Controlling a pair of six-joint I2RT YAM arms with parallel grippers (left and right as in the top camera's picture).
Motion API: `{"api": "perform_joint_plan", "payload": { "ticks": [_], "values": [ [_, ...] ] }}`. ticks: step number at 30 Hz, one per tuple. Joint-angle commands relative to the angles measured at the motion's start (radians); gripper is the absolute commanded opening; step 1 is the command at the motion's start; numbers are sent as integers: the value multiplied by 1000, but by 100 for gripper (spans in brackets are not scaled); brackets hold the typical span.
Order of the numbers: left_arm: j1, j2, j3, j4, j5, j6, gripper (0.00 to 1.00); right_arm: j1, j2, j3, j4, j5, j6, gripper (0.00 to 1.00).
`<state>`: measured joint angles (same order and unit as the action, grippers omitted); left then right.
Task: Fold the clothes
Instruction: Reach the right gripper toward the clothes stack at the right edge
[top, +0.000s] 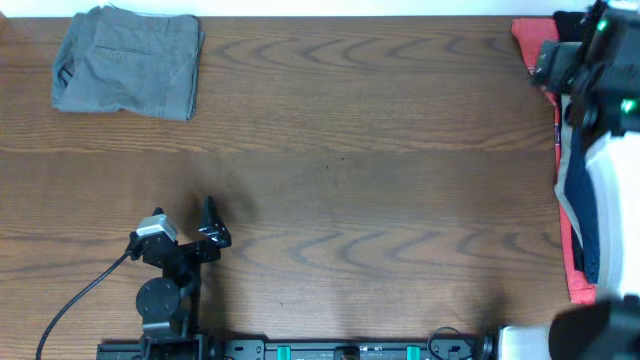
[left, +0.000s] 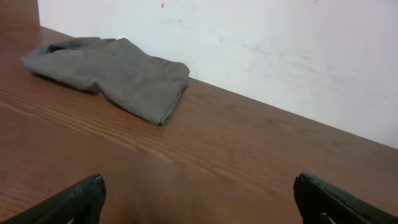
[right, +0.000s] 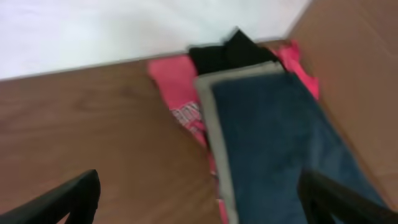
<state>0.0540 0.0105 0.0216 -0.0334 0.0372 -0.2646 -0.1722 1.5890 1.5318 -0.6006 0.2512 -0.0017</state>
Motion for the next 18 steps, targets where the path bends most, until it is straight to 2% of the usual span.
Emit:
{"api": "perform_joint_plan", "payload": {
  "ticks": [1, 6, 18],
  "values": [
    [-4, -6, -18, -37, -27, 6, 98, -41, 54, 71, -20, 32, -23, 99],
    [-4, -6, -18, -37, -27, 6, 98, -71, 103, 71, 49, 38, -110, 99],
    [-4, -6, -18, -37, -27, 6, 98, -135, 399, 133, 123, 283, -198, 99]
  ]
}}
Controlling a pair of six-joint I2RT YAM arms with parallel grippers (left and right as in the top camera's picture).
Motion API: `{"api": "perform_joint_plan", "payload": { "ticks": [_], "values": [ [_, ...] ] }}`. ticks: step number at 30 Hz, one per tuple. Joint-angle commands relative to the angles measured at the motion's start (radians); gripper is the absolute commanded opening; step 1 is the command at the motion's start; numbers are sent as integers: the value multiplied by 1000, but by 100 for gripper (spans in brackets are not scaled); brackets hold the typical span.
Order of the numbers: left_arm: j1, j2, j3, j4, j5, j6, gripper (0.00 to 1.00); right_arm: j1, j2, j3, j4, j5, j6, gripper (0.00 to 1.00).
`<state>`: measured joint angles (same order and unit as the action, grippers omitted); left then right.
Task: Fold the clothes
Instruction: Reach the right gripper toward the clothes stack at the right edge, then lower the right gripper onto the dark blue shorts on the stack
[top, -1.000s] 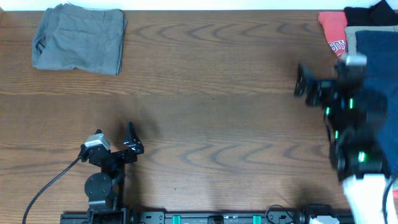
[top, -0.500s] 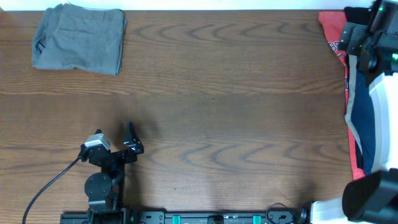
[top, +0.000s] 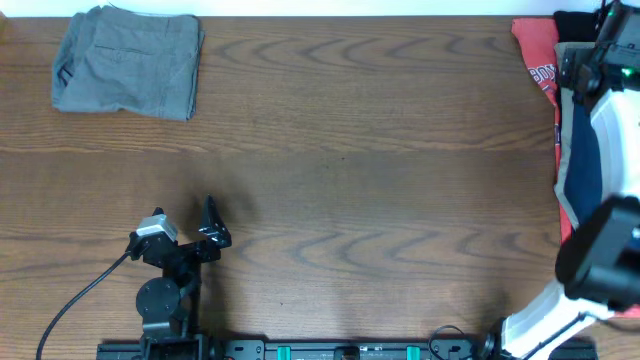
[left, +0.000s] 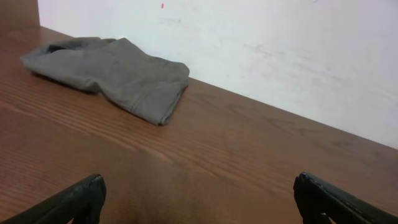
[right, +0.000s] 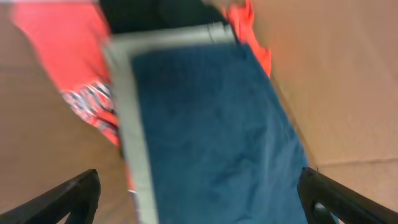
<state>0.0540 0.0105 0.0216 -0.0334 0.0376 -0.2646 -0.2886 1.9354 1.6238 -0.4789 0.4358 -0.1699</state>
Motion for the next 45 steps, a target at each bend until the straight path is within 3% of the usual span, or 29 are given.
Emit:
{"api": "perform_joint_plan", "payload": {
  "ticks": [1, 13, 35, 45],
  "values": [
    [-4, -6, -18, -37, -27, 6, 98, -26, 80, 55, 2, 112, -30, 99],
    [-4, -6, -18, -37, -27, 6, 98, -74, 251, 102, 45, 97, -72, 97],
    [-4, -6, -18, -37, -27, 6, 98, -80, 285, 98, 67, -72, -71, 95],
    [-4, -6, -18, -37, -27, 6, 97, -93, 328, 98, 68, 21, -71, 97]
  ]
}}
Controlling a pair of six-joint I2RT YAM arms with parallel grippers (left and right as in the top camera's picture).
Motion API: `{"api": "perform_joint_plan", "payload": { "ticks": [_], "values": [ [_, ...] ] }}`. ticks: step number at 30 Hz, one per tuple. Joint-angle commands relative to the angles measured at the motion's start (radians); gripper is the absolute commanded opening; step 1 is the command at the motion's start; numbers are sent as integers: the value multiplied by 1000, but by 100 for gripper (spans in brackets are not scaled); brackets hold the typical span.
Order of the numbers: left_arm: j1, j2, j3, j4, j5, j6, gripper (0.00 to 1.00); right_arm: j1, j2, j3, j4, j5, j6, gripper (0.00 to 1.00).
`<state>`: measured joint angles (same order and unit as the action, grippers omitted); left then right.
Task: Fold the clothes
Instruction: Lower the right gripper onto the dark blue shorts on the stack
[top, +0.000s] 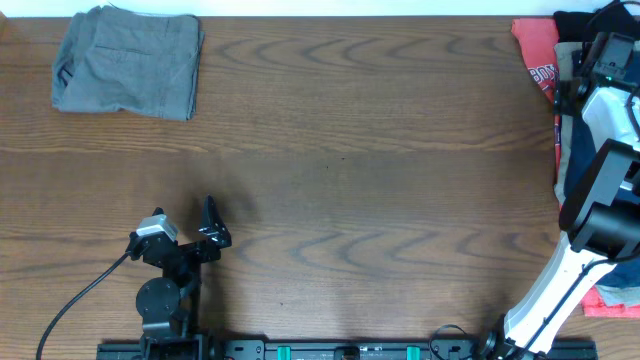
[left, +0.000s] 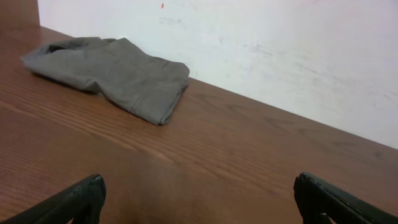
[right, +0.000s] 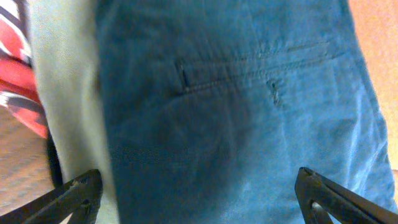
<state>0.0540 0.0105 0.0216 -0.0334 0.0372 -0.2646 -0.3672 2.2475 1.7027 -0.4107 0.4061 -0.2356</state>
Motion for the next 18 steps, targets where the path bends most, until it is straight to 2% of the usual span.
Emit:
{"api": "perform_joint_plan", "payload": {
  "ticks": [1, 18],
  "values": [
    [-4, -6, -18, -37, -27, 6, 98, -19, 16, 20, 0, 50, -5, 97],
    [-4, -6, -18, -37, -27, 6, 98, -34, 7, 59, -68, 49, 24, 99]
  ]
}}
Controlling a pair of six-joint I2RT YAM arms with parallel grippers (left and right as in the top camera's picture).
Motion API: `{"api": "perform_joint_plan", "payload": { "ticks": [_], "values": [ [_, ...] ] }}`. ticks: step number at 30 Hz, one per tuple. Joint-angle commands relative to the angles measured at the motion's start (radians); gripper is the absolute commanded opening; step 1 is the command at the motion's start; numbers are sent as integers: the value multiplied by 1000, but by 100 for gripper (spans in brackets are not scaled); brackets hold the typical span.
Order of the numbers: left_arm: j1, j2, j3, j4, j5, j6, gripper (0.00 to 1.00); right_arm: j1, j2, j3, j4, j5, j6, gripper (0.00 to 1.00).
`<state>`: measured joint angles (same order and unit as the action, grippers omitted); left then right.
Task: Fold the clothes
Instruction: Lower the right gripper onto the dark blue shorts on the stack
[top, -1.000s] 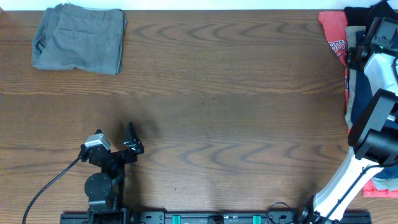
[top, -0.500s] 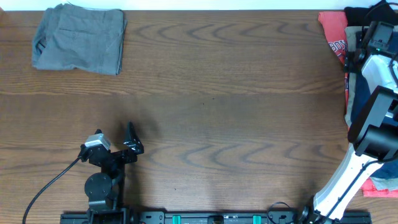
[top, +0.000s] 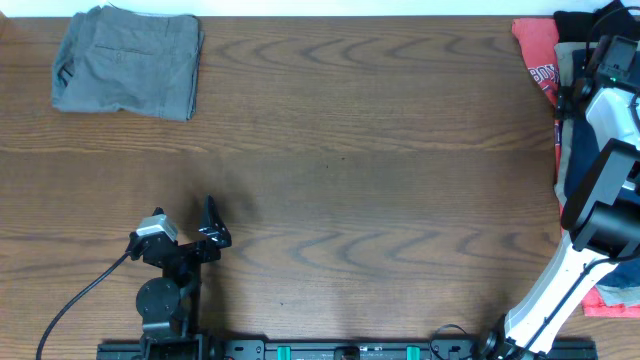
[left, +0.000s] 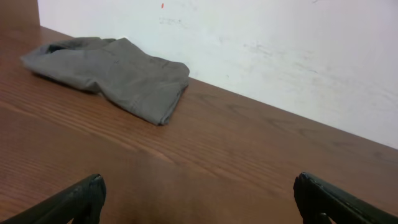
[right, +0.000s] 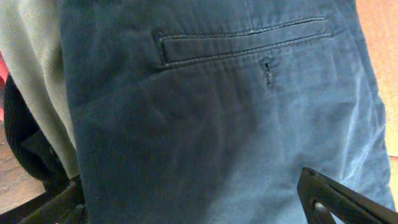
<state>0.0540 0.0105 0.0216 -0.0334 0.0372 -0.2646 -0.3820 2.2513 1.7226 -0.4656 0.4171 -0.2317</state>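
Note:
A folded grey garment (top: 125, 62) lies at the far left corner of the table, also in the left wrist view as the grey garment (left: 118, 71). My left gripper (left: 199, 208) rests open near the front edge, far from it, with nothing between its fingers. At the right edge lies a pile: dark blue trousers (right: 217, 106) with a back pocket on top, a beige garment (right: 31, 68) under them, a red garment (top: 535, 60) and a black one (top: 572, 22). My right gripper (right: 196, 208) hangs open close above the blue trousers.
The wooden table (top: 340, 150) stretches bare between the grey garment and the pile. A white wall (left: 280, 56) stands behind the far edge. My right arm (top: 605, 110) reaches along the right edge over the pile. A cable (top: 75, 300) runs from the left arm's base.
My right gripper has come lower over the blue trousers; the pocket is larger and higher in its view. It stays open. The left arm and grey garment are unchanged.
My right gripper first stood open beside the pile at the far right corner, looking at it from a distance. Then it was over the pile, then close above the blue trousers, and now closer still. The left gripper stayed open at the front throughout.

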Motion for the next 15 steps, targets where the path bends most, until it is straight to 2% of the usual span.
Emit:
{"api": "perform_joint_plan", "payload": {
  "ticks": [1, 15],
  "values": [
    [-4, -6, -18, -37, -27, 6, 98, -19, -3, 47, -19, 38, 26, 99],
    [-4, -6, -18, -37, -27, 6, 98, -38, -27, 90, -106, 15, -5, 99]
  ]
}}
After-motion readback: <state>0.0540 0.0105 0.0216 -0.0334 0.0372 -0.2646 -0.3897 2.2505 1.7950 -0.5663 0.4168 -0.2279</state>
